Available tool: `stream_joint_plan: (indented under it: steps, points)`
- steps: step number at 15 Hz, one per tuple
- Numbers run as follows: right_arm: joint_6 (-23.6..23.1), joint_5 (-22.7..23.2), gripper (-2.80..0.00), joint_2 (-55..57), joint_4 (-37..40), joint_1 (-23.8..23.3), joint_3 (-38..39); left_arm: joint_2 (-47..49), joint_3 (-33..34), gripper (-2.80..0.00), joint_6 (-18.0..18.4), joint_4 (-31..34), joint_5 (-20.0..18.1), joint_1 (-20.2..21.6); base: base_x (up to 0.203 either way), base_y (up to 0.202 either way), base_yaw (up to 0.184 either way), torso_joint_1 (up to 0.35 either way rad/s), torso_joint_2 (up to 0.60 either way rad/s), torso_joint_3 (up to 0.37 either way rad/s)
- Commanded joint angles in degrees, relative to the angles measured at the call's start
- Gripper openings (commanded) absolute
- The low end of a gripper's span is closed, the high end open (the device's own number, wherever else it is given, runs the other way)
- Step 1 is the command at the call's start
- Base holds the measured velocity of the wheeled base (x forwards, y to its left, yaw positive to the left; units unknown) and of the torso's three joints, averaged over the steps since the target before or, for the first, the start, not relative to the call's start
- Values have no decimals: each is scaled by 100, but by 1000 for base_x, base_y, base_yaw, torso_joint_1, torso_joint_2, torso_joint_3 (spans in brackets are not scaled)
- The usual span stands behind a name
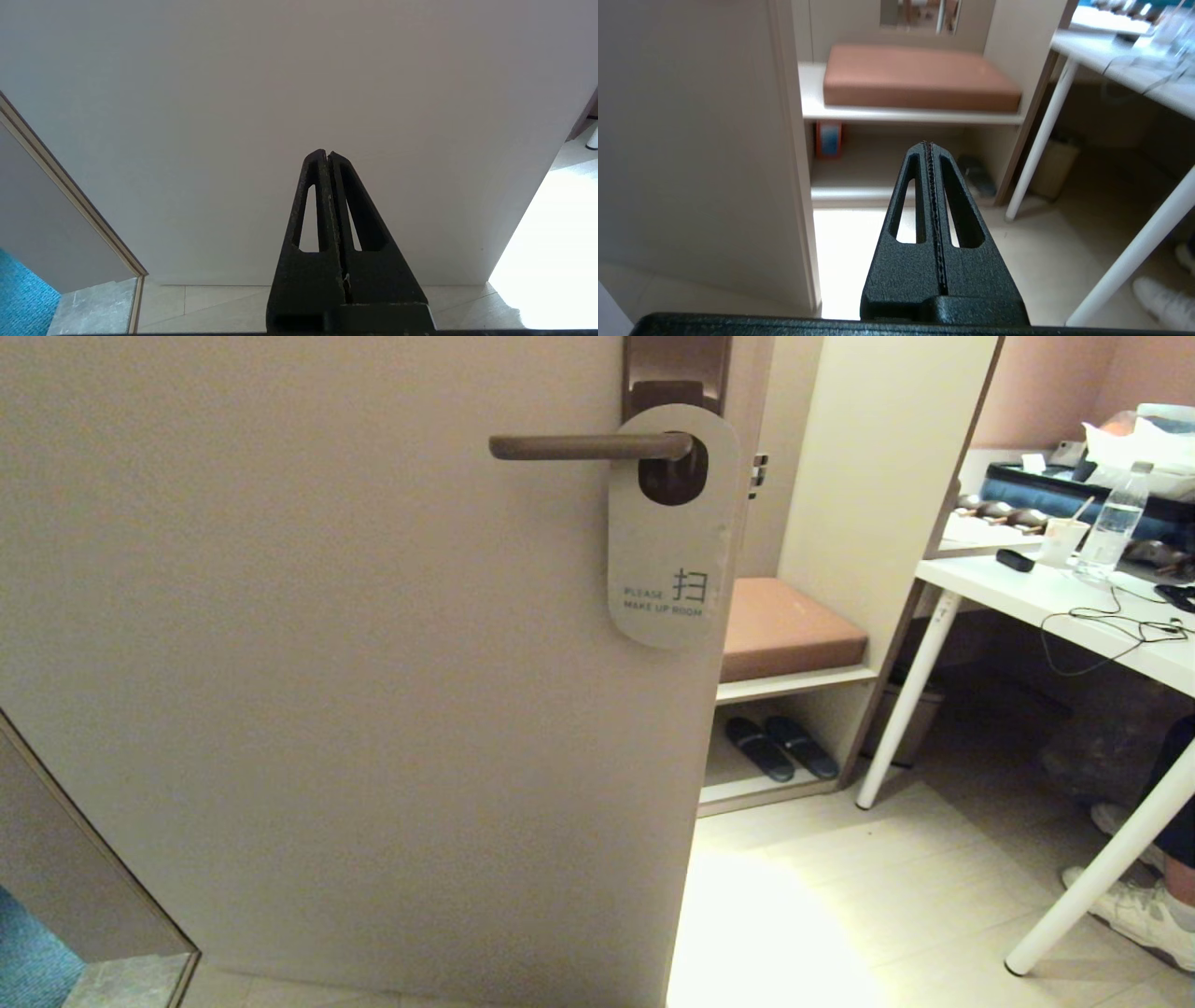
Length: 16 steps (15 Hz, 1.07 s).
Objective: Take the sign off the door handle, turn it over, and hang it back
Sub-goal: Take down the sign
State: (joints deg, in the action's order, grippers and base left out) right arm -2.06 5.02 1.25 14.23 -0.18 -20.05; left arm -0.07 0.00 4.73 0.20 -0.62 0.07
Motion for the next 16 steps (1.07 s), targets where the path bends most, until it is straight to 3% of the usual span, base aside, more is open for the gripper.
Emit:
stream_joint_plan:
  steps: [1,6,16]
  points:
    - [4,-30,-280,536,37,1,-476,7,0,-280,2,-3,0,1,0,0,0,0,0,0]
    - [195,-66,-280,1531,23,15,-867,7,0,-280,2,-3,0,1,0,0,0,0,0,0]
    - [719,841,-280,3363,0,9,-2462,7,0,-280,2,-3,0,1,0,0,0,0,0,0]
